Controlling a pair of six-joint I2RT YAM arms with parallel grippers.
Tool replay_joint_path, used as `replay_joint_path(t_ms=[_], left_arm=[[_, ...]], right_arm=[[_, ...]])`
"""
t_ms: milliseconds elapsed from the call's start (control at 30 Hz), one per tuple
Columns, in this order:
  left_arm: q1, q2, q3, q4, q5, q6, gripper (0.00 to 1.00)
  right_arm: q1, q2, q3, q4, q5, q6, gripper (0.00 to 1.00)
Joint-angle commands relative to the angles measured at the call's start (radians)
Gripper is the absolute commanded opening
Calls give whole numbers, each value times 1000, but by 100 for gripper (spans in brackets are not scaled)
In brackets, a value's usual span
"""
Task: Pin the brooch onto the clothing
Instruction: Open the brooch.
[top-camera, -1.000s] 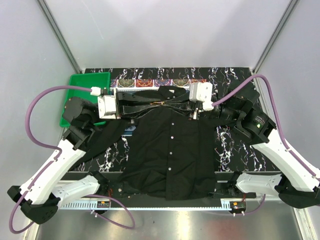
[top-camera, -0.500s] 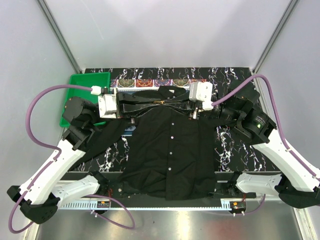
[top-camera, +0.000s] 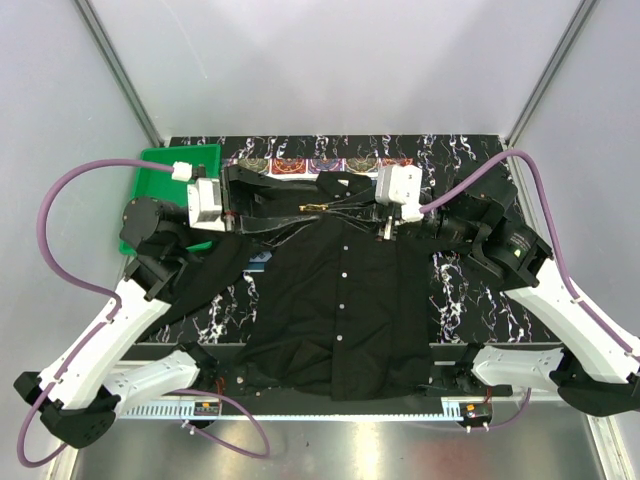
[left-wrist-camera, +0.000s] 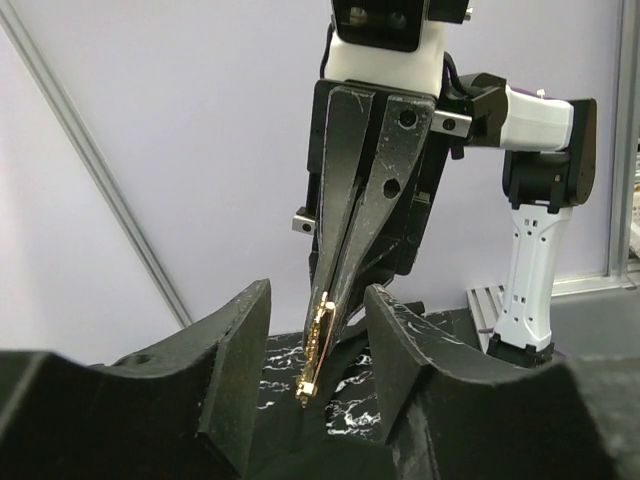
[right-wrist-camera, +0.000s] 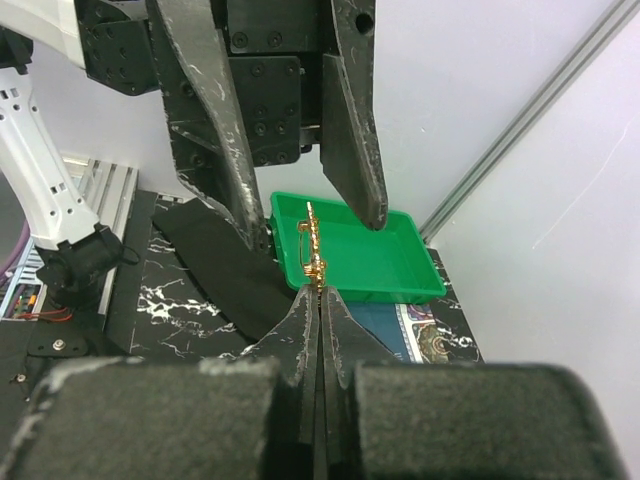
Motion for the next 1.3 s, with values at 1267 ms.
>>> replay_joint_path(t_ms=[1267], left_arm=[[125,32,-7,466,95,-480,37]], right_arm=[[-5,-69,-130,466,-23,521,0]])
